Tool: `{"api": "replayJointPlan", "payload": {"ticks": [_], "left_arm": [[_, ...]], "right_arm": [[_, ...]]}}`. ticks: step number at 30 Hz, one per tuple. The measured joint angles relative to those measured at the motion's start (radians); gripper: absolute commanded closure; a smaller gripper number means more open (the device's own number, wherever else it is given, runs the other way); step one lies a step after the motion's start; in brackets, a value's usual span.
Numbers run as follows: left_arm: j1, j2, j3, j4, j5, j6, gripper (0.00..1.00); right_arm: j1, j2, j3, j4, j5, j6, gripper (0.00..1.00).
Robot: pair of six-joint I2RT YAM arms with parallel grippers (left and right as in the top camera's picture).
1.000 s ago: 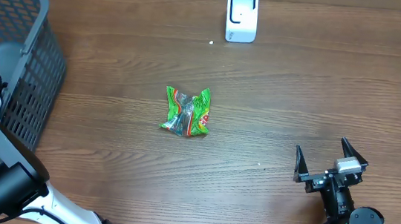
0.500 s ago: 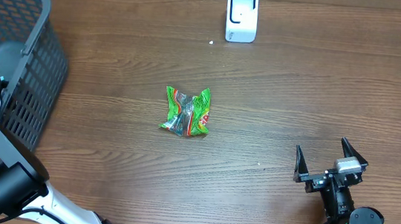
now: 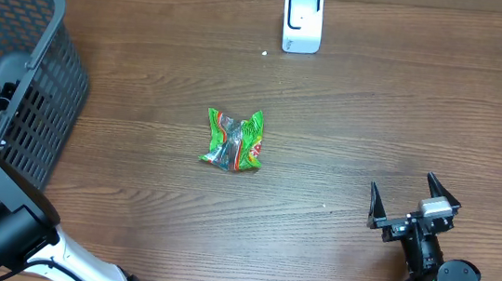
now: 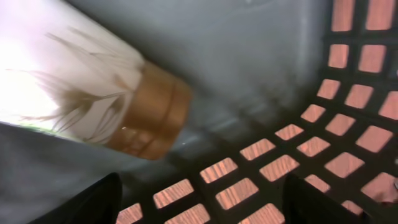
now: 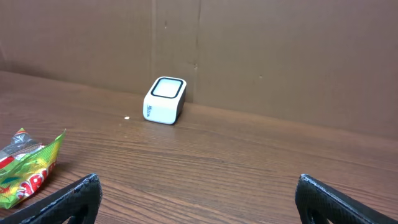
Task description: Scan the item barcode
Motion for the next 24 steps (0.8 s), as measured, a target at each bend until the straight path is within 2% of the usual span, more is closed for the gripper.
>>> {"api": "replayJointPlan", "payload": {"ticks": [2, 6, 9, 14, 16, 17, 24], "left_arm": [[0.000, 0.000, 0.000, 0.009, 0.003, 0.018, 0.06], [0.000, 0.003, 0.048, -0.055, -0.001, 0.044, 0.04], [0.000, 0.004, 0.157, -0.137, -0.036, 0.065, 0.03], [0.000, 0.005, 0.310, -0.193, -0.109, 0.243, 0.00], [-0.001, 0.005, 0.332, -0.180, -0.166, 0.326, 0.00], [-0.002, 0.005, 0.332, -0.171, -0.240, 0.396, 0.00], [-0.003, 0.006, 0.285, -0.147, -0.398, 0.510, 0.00]], "right_arm": [[0.000, 0.000, 0.000, 0.000, 0.000, 0.001, 0.00], [0.000, 0.000, 0.000, 0.000, 0.000, 0.000, 0.00], [0.000, 0.000, 0.000, 0.000, 0.000, 0.001, 0.00], [0.000, 0.000, 0.000, 0.000, 0.000, 0.001, 0.00], [0.000, 0.000, 0.000, 0.000, 0.000, 0.000, 0.00], [0.000, 0.000, 0.000, 0.000, 0.000, 0.000, 0.00], [0.000, 0.000, 0.000, 0.000, 0.000, 0.000, 0.00]]}}
